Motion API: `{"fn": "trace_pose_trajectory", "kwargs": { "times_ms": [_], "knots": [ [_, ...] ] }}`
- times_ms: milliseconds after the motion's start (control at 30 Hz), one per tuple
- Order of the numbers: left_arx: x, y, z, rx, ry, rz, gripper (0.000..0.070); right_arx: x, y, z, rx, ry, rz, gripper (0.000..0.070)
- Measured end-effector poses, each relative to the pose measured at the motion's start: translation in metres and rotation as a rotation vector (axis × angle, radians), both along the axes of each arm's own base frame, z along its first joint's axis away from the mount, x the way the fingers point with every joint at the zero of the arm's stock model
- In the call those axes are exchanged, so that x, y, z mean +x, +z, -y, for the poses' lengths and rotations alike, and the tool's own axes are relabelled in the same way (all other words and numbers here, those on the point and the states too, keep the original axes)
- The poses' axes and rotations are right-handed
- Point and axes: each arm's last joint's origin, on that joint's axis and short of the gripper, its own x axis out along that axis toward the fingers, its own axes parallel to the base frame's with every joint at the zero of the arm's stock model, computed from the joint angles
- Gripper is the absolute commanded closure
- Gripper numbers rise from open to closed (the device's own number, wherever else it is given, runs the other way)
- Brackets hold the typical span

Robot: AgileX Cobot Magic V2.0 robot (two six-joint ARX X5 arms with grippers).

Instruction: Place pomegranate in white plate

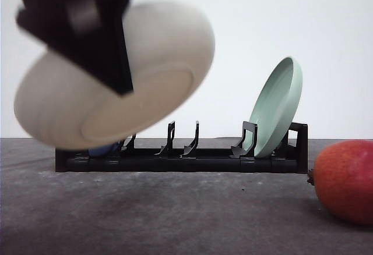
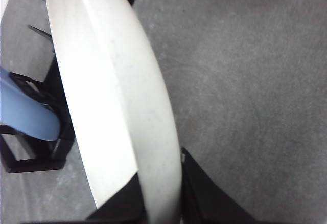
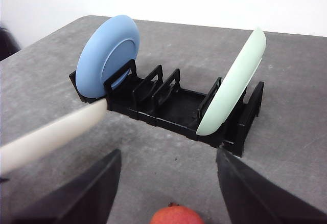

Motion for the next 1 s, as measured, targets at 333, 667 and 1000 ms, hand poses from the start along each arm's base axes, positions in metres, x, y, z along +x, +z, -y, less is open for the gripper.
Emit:
{"fn": "trace_pose_trajectory", "kwargs": {
  "times_ms": [333, 667, 1000],
  "knots": [
    [0.005, -0.054, 0.032, 0.266, -0.127, 0.014, 0.0694, 0.0, 0.0, 0.0, 0.0, 0.001, 0.0, 0.0327],
    [0.01, -0.081, 0.038, 0.446, -0.189, 0.02, 0.0581, 0.0, 0.0, 0.0, 0.0, 0.001, 0.0, 0.0327],
    [0.01, -0.08, 0.034, 0.497, -0.186, -0.025, 0.0378, 0.0, 0.0, 0.0, 0.0, 0.001, 0.0, 0.0327]
  ]
}}
